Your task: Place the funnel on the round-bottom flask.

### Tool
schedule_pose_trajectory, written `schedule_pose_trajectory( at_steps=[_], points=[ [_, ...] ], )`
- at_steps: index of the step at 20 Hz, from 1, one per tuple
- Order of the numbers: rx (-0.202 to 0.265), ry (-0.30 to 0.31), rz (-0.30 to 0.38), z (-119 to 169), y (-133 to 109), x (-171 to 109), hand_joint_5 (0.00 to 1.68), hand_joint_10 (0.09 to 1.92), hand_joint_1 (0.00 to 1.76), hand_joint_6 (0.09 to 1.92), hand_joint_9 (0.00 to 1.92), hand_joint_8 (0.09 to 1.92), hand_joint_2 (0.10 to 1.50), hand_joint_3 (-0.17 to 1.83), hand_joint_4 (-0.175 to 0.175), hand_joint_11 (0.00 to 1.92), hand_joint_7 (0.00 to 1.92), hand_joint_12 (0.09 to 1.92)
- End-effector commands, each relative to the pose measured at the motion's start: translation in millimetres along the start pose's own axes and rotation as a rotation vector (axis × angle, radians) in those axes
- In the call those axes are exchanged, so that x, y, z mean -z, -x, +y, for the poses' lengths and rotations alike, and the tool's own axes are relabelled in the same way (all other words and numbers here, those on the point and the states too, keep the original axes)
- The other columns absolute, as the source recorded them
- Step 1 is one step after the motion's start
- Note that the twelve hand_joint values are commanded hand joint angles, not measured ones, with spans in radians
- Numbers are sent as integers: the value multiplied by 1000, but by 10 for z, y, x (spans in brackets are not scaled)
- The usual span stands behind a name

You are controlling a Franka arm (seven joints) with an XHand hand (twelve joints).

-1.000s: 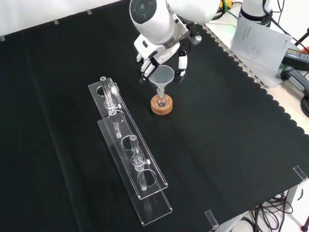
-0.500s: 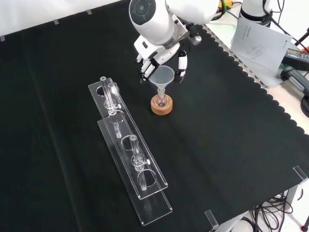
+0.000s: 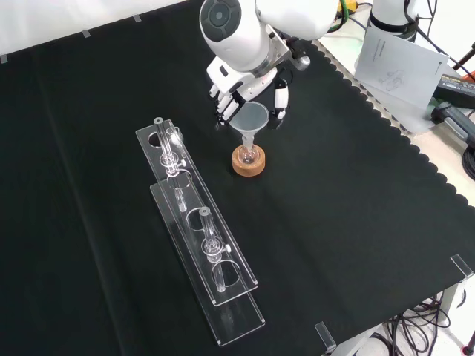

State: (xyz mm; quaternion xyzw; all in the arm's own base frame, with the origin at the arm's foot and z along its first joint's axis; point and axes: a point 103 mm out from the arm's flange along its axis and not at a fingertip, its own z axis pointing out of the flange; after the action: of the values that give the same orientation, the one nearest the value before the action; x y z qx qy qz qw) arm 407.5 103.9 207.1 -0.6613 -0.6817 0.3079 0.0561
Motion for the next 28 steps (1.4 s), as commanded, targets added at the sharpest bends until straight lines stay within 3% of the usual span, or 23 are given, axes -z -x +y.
schedule_pose_trajectory(
  at_steps=[1,9,16,28],
  points=[
    [-2,-9,-1,8,2,-14,531,664,657,87,682,834,771,493,-58,451,448,1309],
    [3,-9,2,6,16,-39,474,681,642,87,573,819,748,482,-55,384,311,1345],
    [6,6,-5,-30,1,1,301,732,593,87,289,686,703,438,-46,227,29,1423],
    [21,29,-8,-40,-60,40,262,755,576,87,236,629,699,413,-43,181,0,1436]
  ],
)
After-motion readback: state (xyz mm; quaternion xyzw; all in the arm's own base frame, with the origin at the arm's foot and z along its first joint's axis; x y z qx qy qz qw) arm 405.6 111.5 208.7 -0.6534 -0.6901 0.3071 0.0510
